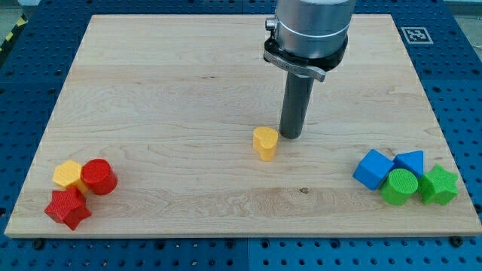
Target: Move the yellow heart to the red circle
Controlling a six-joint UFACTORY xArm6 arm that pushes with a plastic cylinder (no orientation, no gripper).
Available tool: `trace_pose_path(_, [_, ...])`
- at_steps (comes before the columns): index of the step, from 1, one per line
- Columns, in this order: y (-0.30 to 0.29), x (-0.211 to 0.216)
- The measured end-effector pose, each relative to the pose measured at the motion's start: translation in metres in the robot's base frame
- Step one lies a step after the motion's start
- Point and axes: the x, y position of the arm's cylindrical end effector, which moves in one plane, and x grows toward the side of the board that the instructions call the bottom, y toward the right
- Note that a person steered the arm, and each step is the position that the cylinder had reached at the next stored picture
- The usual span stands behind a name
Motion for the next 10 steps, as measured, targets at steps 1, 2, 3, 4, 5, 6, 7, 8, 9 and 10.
trace_pose_path(1, [-0.004,0.009])
trace_pose_path(2, [-0.017,0.022])
trace_pose_path(3, [-0.039,0.022])
trace_pose_path(4, [-0.06,0.022])
trace_pose_path(5, [-0.076,0.024])
trace_pose_path(6, [-0.08,0.041])
trace_pose_path(7, [-0.08,0.065])
trace_pose_path(8, [-0.081,0.074])
trace_pose_path(9, [-0.084,0.074])
trace_pose_path(10, [-0.099,0.074])
